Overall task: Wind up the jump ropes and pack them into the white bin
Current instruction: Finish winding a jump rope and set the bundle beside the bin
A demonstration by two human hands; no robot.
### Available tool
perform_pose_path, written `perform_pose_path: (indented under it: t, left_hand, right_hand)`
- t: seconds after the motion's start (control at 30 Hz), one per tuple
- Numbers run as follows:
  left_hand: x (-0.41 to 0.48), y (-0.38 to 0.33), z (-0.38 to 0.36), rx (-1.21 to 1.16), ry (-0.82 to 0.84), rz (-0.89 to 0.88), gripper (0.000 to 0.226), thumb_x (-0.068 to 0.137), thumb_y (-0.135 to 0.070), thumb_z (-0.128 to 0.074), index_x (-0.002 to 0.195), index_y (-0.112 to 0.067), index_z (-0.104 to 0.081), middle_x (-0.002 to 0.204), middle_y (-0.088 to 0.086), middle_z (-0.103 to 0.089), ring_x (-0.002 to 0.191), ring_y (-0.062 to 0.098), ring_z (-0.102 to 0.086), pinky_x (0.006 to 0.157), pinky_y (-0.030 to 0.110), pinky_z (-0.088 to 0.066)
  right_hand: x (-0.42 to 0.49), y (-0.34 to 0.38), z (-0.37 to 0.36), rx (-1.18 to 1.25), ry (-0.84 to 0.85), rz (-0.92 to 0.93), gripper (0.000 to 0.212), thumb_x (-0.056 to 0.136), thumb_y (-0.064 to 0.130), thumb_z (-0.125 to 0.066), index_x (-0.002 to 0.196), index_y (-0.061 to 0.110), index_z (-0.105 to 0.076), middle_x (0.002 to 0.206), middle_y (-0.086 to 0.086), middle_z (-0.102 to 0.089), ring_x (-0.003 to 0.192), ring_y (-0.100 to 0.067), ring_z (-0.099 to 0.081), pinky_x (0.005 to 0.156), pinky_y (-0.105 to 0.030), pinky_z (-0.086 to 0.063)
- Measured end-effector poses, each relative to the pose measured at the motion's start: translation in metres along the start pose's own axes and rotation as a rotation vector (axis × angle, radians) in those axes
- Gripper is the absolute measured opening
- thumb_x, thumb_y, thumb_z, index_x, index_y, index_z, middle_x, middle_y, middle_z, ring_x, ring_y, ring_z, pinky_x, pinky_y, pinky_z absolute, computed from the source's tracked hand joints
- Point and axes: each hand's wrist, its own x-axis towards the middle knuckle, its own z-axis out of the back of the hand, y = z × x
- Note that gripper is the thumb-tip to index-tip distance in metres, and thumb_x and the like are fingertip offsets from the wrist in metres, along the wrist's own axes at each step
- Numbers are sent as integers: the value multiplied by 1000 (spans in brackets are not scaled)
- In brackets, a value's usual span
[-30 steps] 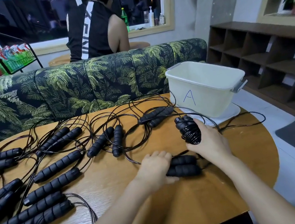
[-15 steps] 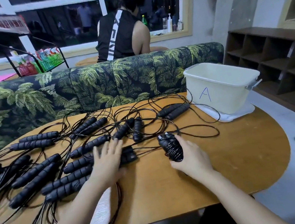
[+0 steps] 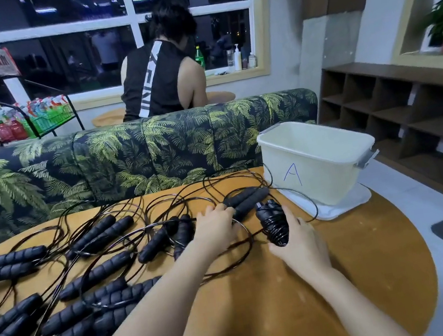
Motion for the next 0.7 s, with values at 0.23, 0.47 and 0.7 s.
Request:
perform_pose_path:
  t: [0.23,0.47,0.7]
  left_hand:
    - [106,-21,-41,22,267,78,68,97,-46,-44,151,-39,-3,159,14,-8,139,44,-21,112,60,-20]
    - [92,9,-43,117,238,144,57,98,-34,-42,148,-36,-17,138,10,-40,122,37,-41,100,49,-32]
    - [47,47,-11,284,307,281,59,88,-36,-56,140,-29,-29,135,10,-47,123,34,-41,98,48,-33]
  right_hand:
    - [63,-22,-12,5,4,-44,89,76,44,-67,148,34,-15,124,0,-58,114,-24,-55,82,-35,-50]
    - [89,-17,-22,19,7,-32,84,76,40,-66,146,33,-19,119,-2,-60,108,-26,-56,80,-36,-50]
    - [86,-25,-17,39,-28,-69,77,76,38,-65,141,33,-24,113,-1,-61,104,-27,-58,70,-33,-45]
